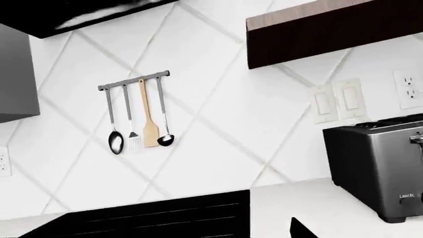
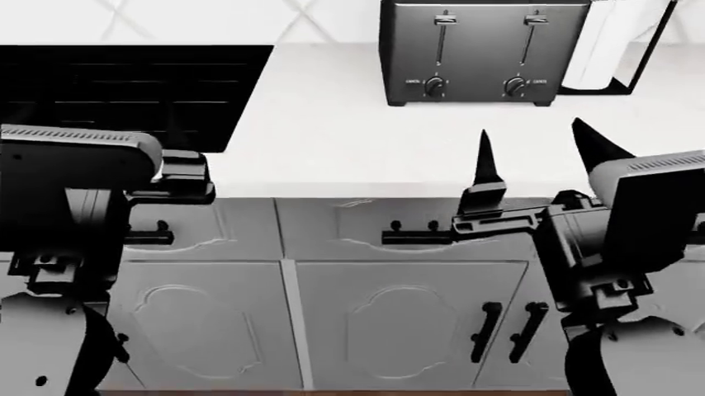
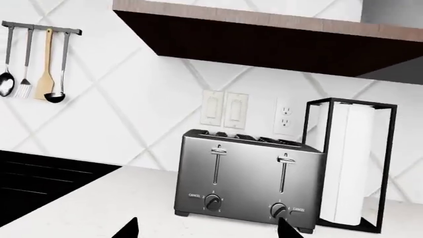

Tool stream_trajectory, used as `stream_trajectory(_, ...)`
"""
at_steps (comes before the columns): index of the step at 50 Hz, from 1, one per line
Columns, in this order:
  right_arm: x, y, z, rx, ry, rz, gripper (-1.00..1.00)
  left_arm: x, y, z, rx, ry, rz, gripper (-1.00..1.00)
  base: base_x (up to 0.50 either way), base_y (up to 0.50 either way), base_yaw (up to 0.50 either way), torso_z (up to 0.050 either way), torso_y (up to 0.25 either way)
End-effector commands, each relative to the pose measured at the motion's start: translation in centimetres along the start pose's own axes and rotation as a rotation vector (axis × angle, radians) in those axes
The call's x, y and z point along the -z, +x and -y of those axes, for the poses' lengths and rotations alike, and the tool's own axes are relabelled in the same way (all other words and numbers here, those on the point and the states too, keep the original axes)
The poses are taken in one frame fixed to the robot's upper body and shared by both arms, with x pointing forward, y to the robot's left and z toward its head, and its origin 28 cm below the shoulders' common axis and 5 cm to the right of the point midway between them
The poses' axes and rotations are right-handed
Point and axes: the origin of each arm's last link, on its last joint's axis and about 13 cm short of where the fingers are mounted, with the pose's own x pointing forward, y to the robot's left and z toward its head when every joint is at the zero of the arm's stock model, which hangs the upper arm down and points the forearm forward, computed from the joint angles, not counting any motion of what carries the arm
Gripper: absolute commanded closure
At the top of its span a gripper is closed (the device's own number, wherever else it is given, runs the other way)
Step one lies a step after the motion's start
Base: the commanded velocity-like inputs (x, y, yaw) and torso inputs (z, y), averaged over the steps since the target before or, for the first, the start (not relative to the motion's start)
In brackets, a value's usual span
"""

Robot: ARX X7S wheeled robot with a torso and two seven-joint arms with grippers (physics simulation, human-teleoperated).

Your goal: Move the drinks to the dining counter.

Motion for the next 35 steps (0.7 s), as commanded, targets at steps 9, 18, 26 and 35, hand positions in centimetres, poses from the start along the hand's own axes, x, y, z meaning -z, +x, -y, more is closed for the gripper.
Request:
stream_trajectory(9, -6.2, -0.2, 1.9, 0.04, -0.024, 0.079, -1.0, -6.7, 4.1, 0.4, 0.088, 0.024, 0.11, -1.0, -0.3, -0.28, 0.0, 0.0, 0.0)
stream_trajectory(18, -5.7, 0.1, 1.8, 0.016, -0.016, 0.056, -1.0, -6.9, 4.9, 1.6, 0.136, 0.014, 0.129, -1.0, 0.0, -0.33, 0.0, 0.0, 0.0)
stream_trajectory(26, -5.3, 0.3, 1.7, -0.002, -0.02, 0.052, -1.0, -6.6, 4.7, 1.4, 0.122, 0.025, 0.122, -1.0, 0.0, -0.5, 0.0, 0.0, 0.0)
stream_trajectory(35, -4.8, 0.1, 1.7, -0.008, -0.016, 0.039, -1.0, -6.1, 4.8, 1.7, 0.131, 0.031, 0.115, -1.0, 0.0, -0.5, 0.0, 0.0, 0.0)
